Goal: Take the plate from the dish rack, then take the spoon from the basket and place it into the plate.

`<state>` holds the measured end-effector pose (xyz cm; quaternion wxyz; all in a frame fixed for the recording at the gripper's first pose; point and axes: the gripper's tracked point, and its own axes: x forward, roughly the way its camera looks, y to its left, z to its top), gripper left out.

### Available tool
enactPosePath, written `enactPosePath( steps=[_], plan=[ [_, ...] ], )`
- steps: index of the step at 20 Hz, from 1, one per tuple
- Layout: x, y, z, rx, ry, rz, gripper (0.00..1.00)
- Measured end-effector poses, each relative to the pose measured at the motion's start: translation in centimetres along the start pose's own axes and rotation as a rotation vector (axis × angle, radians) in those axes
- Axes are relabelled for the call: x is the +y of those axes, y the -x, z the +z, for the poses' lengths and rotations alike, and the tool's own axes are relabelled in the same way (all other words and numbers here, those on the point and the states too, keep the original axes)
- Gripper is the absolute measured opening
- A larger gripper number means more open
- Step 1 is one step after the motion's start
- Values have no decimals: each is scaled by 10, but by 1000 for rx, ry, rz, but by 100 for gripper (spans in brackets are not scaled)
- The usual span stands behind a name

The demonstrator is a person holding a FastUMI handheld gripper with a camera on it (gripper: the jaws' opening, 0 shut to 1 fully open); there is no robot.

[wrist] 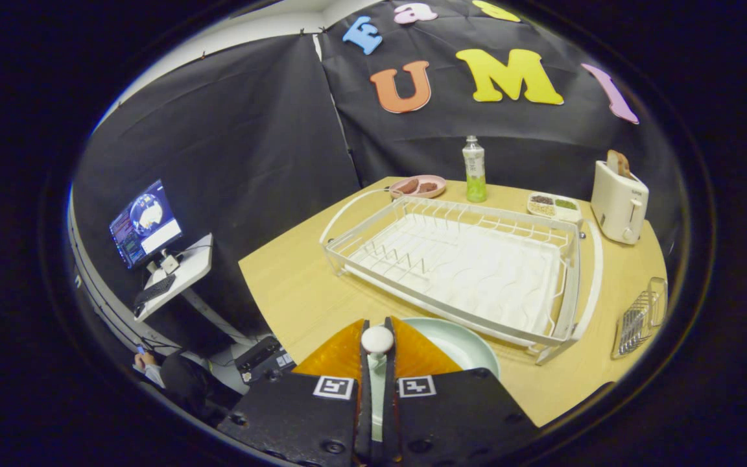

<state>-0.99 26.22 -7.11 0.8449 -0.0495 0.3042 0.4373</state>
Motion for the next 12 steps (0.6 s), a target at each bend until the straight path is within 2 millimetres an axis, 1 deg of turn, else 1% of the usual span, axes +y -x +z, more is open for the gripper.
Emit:
enactPosePath(
  steps=[2, 3, 4, 5, 7, 9, 10, 11, 12],
  plan=[
    [-2, -2, 0, 2, -9, 5, 17],
    [-7, -1, 2, -4, -17, -11, 18],
    [-15, 0, 4, -16, -19, -33, 23],
    [-20, 1, 6, -30, -21, -50, 30],
    [-27, 5, 11, -49, -37, -65, 53],
    [-31, 10, 14, -66, -59, -81, 65],
    [-35, 12, 16, -78, -69, -96, 76],
    [-42, 16, 18, -89, -81, -127, 81],
    [-44, 20, 21, -110, -86, -143, 91]
  ],
)
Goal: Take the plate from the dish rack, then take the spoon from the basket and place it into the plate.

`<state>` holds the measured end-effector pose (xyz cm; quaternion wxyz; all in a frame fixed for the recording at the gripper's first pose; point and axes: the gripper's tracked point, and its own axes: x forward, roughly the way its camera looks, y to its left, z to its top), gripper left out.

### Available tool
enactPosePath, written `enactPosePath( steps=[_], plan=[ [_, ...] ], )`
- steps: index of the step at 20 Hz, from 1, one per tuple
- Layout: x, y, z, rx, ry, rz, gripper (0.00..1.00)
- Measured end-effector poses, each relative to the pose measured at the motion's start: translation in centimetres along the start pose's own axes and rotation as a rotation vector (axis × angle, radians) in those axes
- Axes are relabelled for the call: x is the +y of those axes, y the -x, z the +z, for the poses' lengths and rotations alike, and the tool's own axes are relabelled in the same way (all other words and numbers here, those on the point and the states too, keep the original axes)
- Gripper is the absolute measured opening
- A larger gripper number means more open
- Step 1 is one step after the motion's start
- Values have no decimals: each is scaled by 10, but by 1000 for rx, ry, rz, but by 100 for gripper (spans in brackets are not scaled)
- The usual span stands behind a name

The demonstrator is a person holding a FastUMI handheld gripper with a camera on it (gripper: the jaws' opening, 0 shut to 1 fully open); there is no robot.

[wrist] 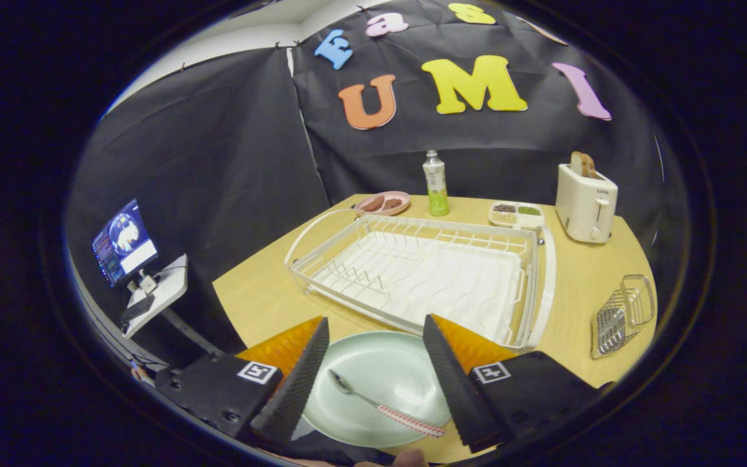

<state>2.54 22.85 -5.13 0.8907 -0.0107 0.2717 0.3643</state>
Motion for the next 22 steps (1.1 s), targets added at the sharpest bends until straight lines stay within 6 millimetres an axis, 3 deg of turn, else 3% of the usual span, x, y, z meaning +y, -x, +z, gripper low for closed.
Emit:
enactPosePath(
  steps=[1, 5, 9, 14, 18, 22],
  plan=[
    [-3, 4, 4, -19, -3, -21, 100],
    [-17, 37, 23, -166, 30, -145, 100],
    [-37, 87, 42, -356, -11, -321, 100],
    [-50, 143, 29, -494, -62, -527, 100],
    [-49, 148, 13, -548, -72, -630, 100],
    [-35, 157, 21, -636, -122, -606, 100]
  ],
)
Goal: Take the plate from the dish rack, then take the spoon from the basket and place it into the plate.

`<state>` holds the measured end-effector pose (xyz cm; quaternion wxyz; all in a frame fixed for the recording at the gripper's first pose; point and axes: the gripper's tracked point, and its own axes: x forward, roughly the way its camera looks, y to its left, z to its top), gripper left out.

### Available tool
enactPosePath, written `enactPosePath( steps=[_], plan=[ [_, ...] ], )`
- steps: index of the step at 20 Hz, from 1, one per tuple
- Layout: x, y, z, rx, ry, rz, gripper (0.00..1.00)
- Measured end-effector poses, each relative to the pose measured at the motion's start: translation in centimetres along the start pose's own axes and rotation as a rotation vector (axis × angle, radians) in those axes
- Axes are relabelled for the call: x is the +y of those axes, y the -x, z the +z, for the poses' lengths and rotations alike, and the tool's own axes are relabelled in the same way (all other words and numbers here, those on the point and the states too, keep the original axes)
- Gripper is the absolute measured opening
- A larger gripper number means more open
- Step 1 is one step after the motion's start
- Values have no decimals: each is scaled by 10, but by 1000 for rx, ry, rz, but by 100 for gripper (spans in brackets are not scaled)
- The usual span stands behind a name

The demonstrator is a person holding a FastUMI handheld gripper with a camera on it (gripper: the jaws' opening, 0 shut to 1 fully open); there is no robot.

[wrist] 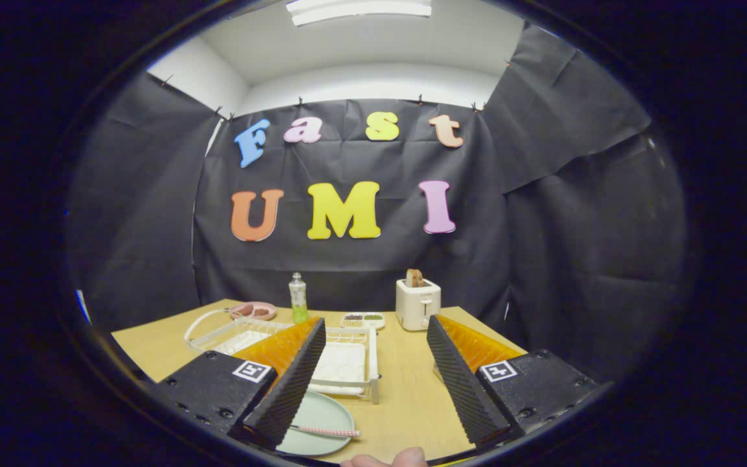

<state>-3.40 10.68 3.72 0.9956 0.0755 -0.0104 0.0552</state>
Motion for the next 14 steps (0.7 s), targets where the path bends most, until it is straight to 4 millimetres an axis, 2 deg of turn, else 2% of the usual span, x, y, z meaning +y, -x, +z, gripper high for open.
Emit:
enactPosePath(
  steps=[3, 5, 9, 14],
  plan=[
    [-2, -5, -4, -12, 3, -21, 100],
    [3, -6, -5, 2, 7, -9, 100],
    [6, -2, 8, -39, 22, -6, 100],
    [18, 3, 17, -56, 27, 30, 100]
  ],
)
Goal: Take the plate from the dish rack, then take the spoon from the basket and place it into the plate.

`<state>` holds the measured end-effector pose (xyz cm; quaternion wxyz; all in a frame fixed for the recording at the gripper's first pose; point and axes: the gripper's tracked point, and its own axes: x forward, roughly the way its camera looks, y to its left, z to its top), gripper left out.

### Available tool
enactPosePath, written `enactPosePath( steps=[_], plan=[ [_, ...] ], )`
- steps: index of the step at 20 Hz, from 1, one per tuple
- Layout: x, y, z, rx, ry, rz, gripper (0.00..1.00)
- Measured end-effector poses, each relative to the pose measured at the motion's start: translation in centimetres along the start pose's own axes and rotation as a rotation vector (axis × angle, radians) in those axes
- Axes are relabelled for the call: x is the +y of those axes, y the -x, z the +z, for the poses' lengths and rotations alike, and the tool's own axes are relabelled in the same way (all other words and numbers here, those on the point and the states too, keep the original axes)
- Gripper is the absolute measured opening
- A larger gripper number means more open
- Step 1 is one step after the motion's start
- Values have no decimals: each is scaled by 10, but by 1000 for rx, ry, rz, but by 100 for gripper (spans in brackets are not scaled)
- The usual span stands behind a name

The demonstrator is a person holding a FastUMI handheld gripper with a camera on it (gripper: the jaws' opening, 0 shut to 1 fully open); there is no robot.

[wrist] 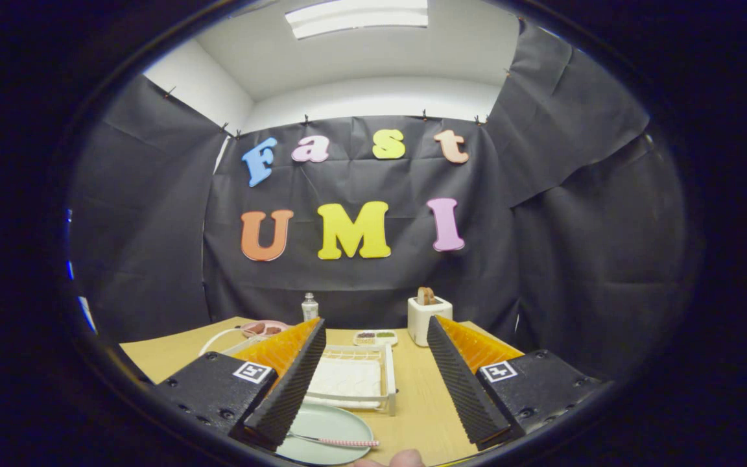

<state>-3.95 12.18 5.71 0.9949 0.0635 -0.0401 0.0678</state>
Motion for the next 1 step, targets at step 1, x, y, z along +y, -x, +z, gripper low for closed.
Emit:
enactPosePath(
  steps=[1],
  plan=[
    [1, 0, 1, 0, 4, 3, 100]
  ],
)
